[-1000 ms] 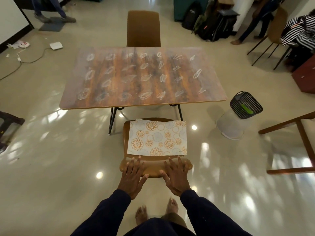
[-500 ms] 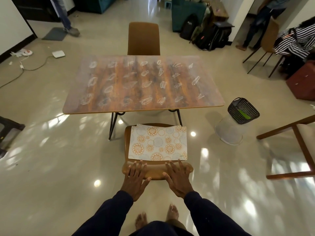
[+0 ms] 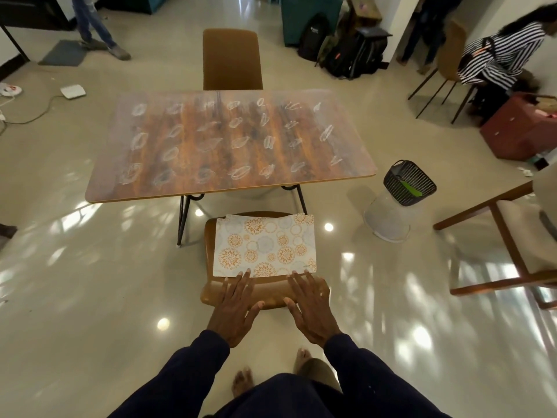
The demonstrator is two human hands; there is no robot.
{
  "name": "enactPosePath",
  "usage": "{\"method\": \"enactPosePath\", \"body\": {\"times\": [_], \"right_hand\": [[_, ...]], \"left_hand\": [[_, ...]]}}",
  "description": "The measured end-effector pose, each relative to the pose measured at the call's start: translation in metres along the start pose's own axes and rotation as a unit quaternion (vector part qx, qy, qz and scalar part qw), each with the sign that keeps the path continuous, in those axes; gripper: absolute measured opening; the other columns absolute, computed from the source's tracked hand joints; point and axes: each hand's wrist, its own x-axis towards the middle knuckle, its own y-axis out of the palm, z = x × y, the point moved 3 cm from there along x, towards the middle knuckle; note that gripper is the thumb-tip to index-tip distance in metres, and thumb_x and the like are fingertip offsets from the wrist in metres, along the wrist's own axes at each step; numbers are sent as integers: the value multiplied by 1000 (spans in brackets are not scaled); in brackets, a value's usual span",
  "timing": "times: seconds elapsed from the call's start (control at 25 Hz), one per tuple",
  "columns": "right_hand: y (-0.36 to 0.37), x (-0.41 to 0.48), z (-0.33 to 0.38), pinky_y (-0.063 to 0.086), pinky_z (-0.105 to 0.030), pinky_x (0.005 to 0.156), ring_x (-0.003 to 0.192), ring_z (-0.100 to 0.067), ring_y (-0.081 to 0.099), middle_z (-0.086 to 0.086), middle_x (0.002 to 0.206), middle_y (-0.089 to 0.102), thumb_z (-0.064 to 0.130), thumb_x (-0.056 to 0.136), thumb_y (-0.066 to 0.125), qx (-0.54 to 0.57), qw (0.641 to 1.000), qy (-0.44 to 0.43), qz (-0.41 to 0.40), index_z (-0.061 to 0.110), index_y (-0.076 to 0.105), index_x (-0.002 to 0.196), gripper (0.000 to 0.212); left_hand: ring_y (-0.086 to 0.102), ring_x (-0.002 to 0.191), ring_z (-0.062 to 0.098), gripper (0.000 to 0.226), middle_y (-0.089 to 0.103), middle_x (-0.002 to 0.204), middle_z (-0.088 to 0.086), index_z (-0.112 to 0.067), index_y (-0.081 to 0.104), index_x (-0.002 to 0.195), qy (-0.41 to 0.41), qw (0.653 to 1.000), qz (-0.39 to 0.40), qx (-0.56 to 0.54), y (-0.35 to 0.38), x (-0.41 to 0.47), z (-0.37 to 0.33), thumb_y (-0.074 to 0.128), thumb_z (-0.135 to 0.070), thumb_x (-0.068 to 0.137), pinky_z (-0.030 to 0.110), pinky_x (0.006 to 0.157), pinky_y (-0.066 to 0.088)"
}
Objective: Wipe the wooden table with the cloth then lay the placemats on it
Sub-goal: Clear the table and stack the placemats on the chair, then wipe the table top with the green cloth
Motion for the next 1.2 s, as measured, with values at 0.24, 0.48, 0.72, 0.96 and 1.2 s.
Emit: {"method": "enactPosePath", "body": {"times": [0.24,0.48,0.72,0.96,1.2], "right_hand": [[-20,5,-67,9,-57,124,160,-29,25,-3,172,33,54,113,13,9,1000,20,-2,24,29,165,62],[-61,22,-188,-2,-50,128,163,-27,15,-2,173,28,65,106,-5,36,998,41,-10,24,27,166,79],[-116,31,-302,-1,-47,128,163,-22,13,0,174,26,58,109,-1,25,999,39,-24,24,24,168,72],[-149,53,-397,2,-48,127,162,-23,20,2,172,31,52,113,7,12,997,59,-46,24,27,167,64],[-183,106,-490,9,-49,124,158,-27,31,-1,168,39,51,114,11,24,993,87,-70,25,29,164,60]], "left_hand": [[33,156,30,64,34,169,11,-13,40,159,41,999,17,9,6,52,-53,21,-53,112,50,123,17],[43,150,34,67,41,164,15,-11,41,157,48,997,55,4,23,150,-129,19,-54,111,54,121,21],[28,157,27,68,30,171,9,-15,37,161,32,999,24,-19,44,238,-224,19,-58,112,45,127,7],[27,158,28,67,27,172,7,-18,35,162,67,997,26,-27,61,327,-287,19,-58,112,45,126,7],[29,157,31,63,30,171,10,-19,29,162,109,992,22,-52,82,453,-323,17,-56,112,51,123,15]]}}
